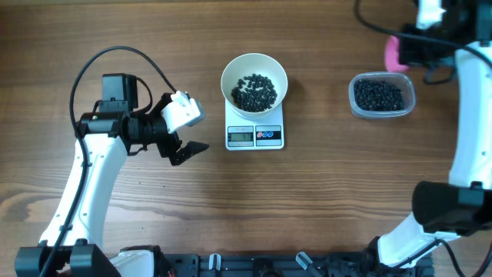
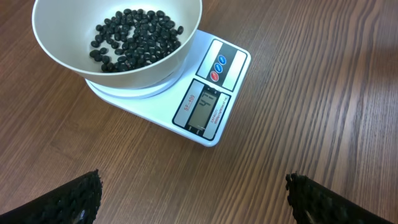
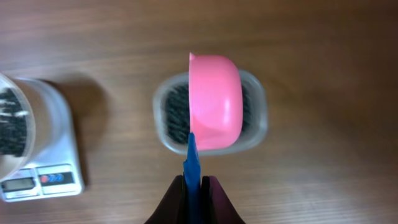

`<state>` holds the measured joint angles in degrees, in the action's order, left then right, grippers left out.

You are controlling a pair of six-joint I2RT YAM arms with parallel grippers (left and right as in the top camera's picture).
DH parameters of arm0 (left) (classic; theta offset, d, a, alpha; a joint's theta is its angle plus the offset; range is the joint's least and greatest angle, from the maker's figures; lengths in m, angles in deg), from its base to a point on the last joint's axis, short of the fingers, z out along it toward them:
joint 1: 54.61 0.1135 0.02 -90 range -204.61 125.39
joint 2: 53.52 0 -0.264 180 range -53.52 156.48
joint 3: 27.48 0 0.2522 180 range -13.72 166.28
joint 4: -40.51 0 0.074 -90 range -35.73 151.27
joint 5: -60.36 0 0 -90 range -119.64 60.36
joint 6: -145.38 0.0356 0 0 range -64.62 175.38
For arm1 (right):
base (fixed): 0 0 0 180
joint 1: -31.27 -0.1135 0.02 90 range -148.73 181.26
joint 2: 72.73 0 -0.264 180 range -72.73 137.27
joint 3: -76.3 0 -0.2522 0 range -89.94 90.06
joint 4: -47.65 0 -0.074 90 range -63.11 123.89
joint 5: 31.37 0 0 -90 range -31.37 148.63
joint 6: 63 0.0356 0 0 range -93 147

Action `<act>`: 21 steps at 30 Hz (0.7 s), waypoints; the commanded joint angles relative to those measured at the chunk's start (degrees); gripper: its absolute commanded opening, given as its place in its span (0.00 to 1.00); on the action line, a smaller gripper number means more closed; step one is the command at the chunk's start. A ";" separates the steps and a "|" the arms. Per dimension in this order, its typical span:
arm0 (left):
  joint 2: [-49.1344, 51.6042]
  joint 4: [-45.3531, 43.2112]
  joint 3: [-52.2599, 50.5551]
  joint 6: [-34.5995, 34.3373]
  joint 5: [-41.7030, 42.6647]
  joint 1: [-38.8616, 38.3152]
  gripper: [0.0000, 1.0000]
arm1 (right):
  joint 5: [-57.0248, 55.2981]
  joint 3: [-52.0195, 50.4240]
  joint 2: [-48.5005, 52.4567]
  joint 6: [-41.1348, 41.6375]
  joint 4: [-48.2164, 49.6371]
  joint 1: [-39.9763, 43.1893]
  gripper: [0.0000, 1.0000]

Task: Scoop item into bowl and weigh 150g on scale
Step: 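Move the pink scoop back into the bean tub and scoop beans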

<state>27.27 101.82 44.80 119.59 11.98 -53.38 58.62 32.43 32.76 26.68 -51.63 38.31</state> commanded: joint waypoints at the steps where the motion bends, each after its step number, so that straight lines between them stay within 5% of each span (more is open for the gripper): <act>1: 0.24 0.02 0.33 -0.35 0.26 0.15 1.00 | -0.55 -3.45 1.88 -2.27 -0.59 2.99 0.04; 11: 0.24 0.02 0.33 -0.35 0.26 0.15 1.00 | 0.39 -23.43 4.79 -2.03 12.74 3.26 0.04; 21: 0.24 0.02 0.33 -0.35 0.26 0.15 1.00 | 10.49 -29.88 4.92 -4.22 19.10 2.86 0.04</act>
<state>27.27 101.80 44.80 119.59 12.01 -53.38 62.53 4.87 36.10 24.56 -33.18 41.51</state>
